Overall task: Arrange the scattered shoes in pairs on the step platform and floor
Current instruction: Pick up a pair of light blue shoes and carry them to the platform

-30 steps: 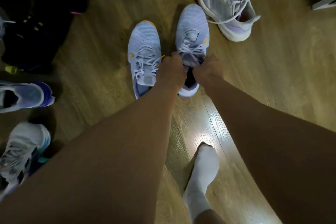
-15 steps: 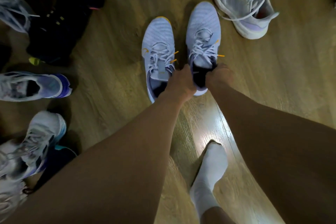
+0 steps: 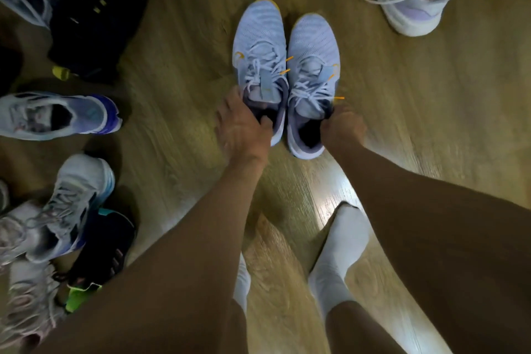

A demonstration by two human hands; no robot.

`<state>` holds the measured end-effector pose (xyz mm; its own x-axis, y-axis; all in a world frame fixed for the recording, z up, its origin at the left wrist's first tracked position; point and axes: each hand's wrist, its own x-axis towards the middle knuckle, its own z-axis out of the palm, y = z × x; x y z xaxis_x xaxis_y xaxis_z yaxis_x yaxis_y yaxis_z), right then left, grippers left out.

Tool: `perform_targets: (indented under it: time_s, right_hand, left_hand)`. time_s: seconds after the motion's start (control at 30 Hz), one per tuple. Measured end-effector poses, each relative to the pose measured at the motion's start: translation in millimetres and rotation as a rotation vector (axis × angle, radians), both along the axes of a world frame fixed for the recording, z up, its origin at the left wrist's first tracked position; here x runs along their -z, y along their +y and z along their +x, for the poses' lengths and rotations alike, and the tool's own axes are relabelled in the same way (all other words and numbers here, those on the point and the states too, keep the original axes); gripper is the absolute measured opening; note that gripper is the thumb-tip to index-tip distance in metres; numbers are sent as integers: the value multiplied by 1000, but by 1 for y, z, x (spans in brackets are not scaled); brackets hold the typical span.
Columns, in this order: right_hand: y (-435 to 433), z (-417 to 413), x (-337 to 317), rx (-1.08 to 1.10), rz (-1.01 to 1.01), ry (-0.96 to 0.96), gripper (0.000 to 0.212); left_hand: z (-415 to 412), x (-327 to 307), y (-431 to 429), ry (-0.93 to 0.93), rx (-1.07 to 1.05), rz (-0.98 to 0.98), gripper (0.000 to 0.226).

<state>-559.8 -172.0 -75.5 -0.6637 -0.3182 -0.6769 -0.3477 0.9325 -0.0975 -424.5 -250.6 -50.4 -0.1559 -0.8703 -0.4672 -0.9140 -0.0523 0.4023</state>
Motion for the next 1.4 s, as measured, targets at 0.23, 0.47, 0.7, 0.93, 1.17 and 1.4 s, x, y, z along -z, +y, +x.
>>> perform_targets:
  time_s: [0.23, 0.47, 0.7, 0.93, 1.17, 1.4]
  right_hand:
    - [0, 3, 2, 49, -6, -2, 36]
    - [1, 9, -33, -114, 8, -44, 40]
    - [4, 3, -8, -161, -32, 25, 36]
    - [25, 4, -40, -79, -50, -10, 35]
    - [44, -22, -203, -11, -54, 11, 35]
    - [88, -79, -457, 87, -161, 137, 33]
  left_hand:
    - [-9, 38, -26, -247, 60, 313, 39]
    - [4, 13, -28, -219, 79, 366, 39]
    - [-9, 43, -32, -124, -163, 308, 37]
    - [5, -4, -20, -261, 86, 232, 28]
    - [-20, -168, 4, -268, 275, 147, 30]
    - [-82, -403, 25, -62, 502, -37, 29]
